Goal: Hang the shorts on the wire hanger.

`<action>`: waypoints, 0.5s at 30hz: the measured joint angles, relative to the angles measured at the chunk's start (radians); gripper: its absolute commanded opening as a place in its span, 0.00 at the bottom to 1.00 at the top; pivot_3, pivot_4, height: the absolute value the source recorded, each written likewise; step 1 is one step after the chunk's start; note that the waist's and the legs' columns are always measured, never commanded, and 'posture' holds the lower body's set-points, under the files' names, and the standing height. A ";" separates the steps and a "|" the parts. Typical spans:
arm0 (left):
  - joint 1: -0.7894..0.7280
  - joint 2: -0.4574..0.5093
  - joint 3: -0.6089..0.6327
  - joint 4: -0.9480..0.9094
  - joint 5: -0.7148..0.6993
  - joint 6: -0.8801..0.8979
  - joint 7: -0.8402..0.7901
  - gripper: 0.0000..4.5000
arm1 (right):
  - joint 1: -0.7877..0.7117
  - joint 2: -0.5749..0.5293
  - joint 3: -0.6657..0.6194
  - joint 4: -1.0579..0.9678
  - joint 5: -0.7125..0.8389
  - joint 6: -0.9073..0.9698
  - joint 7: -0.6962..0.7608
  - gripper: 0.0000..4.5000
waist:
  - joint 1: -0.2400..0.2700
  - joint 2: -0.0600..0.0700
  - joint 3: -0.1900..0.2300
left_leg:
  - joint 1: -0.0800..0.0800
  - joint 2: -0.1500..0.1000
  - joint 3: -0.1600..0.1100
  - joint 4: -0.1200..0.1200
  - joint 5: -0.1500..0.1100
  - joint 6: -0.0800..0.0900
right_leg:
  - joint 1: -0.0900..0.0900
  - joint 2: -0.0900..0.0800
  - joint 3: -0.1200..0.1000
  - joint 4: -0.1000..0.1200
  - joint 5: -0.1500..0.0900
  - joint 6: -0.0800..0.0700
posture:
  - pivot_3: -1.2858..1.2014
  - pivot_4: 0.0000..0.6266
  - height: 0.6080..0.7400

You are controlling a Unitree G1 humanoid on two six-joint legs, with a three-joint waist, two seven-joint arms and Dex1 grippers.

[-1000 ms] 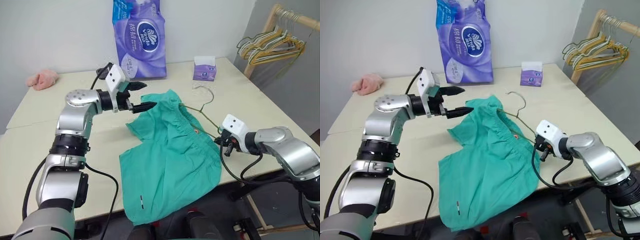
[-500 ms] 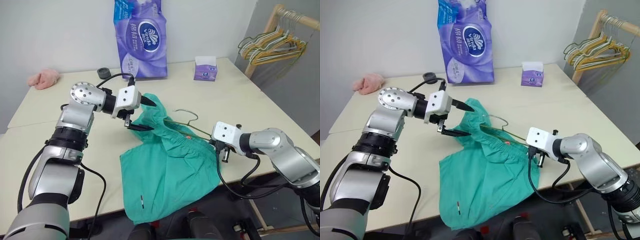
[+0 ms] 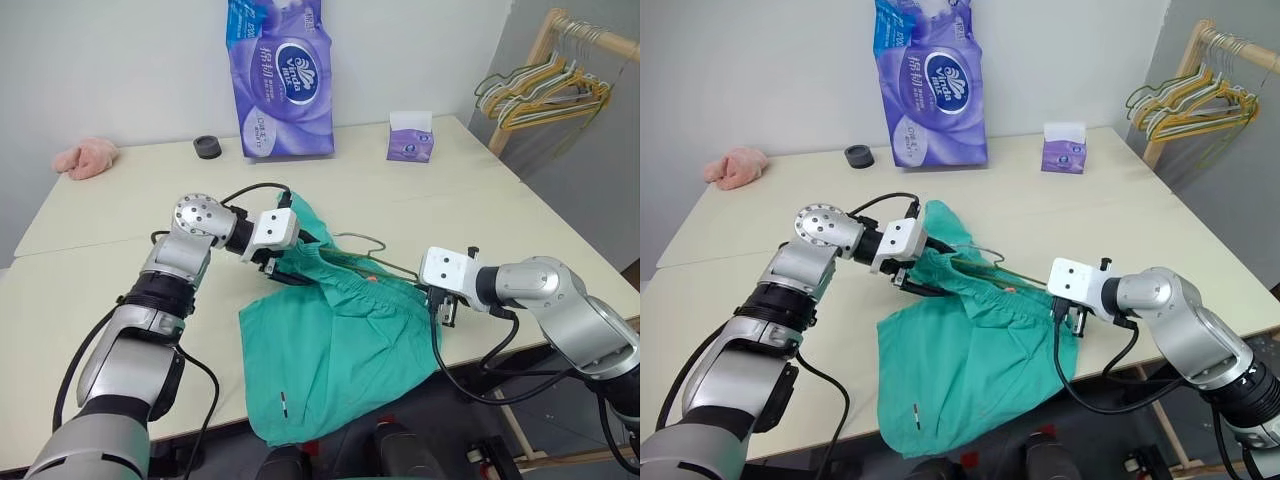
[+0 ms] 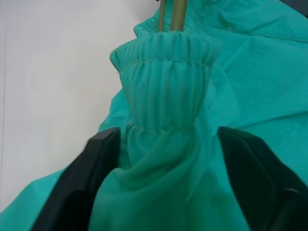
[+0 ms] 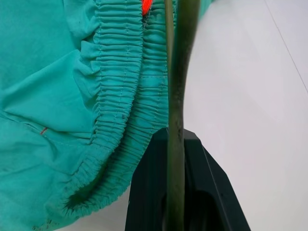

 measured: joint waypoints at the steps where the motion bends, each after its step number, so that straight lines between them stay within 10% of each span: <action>1: 0.000 0.000 0.000 0.005 -0.001 0.005 -0.002 0.48 | 0.000 0.002 0.000 0.000 -0.003 -0.005 0.002 0.00 | 0.000 0.000 0.000 | 0.000 0.000 0.000 0.000 0.000 0.000 | 0.000 0.000 0.000 0.000 0.000 0.000 | 0.43 0.07 1.00; 8: 0.009 0.007 0.002 0.000 -0.002 0.025 -0.025 0.01 | 0.000 0.010 0.000 0.000 -0.029 -0.053 0.016 0.00 | 0.000 0.000 0.000 | 0.000 0.000 0.000 0.000 0.000 0.000 | 0.000 0.000 0.000 0.000 0.000 0.000 | 0.43 0.07 1.00; 15: 0.023 0.010 0.011 -0.006 -0.006 0.028 -0.028 0.00 | 0.004 0.009 0.000 0.001 -0.065 -0.107 0.036 0.00 | 0.000 0.000 0.000 | 0.000 0.000 0.000 0.000 0.000 0.000 | 0.000 0.000 0.000 0.000 0.000 0.000 | 0.43 0.07 1.00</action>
